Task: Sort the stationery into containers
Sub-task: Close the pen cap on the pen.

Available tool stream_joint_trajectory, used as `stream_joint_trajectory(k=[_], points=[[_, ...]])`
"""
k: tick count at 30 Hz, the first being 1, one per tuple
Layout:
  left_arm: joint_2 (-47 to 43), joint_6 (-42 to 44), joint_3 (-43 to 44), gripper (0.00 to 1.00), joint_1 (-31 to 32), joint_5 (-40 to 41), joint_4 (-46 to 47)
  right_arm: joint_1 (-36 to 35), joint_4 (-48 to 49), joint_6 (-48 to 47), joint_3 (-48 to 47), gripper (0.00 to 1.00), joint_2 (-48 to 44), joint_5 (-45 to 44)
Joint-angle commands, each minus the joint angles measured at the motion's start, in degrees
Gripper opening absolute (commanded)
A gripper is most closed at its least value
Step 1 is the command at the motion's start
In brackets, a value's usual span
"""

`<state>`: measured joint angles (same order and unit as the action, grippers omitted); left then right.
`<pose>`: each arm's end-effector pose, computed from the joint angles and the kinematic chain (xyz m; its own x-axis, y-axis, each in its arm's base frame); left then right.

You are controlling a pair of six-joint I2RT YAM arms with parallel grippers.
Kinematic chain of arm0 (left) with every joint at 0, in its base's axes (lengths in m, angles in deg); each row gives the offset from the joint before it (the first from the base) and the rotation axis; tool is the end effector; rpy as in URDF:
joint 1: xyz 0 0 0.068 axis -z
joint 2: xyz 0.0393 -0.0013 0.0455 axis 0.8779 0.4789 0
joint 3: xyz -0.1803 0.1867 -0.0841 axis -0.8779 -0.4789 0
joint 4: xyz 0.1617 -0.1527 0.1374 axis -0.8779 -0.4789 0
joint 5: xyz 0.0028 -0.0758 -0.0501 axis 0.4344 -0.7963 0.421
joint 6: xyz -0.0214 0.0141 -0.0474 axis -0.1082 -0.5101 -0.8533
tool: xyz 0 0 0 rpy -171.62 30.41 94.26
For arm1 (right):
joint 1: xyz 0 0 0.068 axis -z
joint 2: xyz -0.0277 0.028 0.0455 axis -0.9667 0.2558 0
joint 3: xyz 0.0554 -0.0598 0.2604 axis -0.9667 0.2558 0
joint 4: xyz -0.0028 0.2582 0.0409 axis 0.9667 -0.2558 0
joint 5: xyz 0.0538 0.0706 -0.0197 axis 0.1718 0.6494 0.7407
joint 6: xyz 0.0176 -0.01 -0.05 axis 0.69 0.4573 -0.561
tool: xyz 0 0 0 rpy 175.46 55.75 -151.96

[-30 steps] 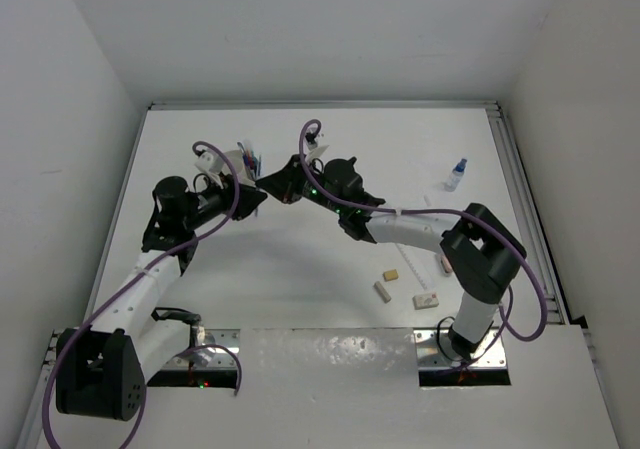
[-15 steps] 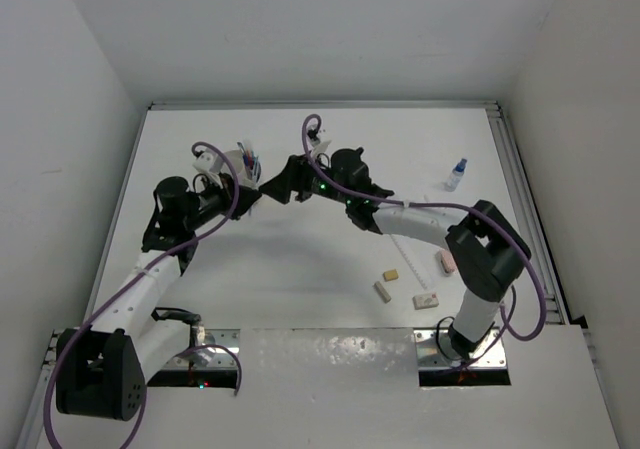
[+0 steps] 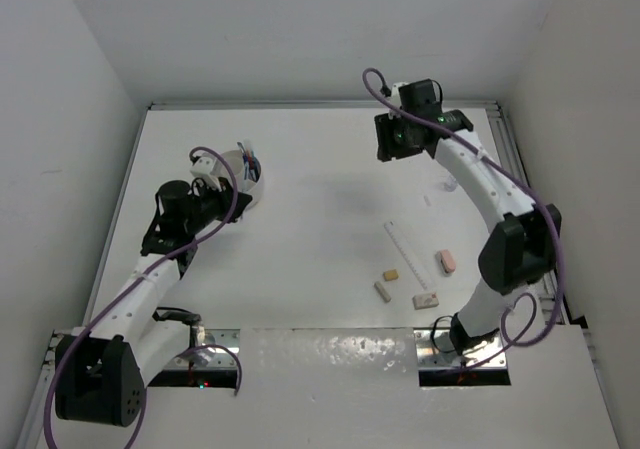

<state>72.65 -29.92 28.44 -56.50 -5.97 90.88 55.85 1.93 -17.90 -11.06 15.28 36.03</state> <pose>0.2110 -0.0336 0.2448 -0.3776 -0.0889 -0.9217 0.4414 0.8577 -0.2636 0.3542 0.1259 0.3219 -0.7210 -0.0382 -0.6919 -0.2201 0.9594 0.1764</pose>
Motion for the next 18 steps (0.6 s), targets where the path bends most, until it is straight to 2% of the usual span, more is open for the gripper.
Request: stream_joint_trajectory(k=[1,3,5,12,18], points=[[-0.9,0.9,-0.1,0.0,-0.3,0.8,1.2,1.9,-20.7,-6.3,-7.0,0.49,9.6,-10.2],[-1.2,1.5,0.2,0.0,-0.2,0.8,1.1,2.7,-22.8,-6.9,-8.8,0.51,14.0,-12.8],[-1.5,2.0,0.4,0.0,-0.3,0.9,0.9,4.6,-20.6,-7.2,-7.8,0.5,15.2,-14.5],[-1.6,0.7,-0.1,0.0,-0.3,1.2,0.7,9.5,-10.7,-11.3,-1.0,0.5,16.3,-8.9],[-1.4,0.6,0.1,0.0,-0.4,0.9,0.9,12.4,-8.6,-15.2,-0.6,0.5,19.1,-8.3]])
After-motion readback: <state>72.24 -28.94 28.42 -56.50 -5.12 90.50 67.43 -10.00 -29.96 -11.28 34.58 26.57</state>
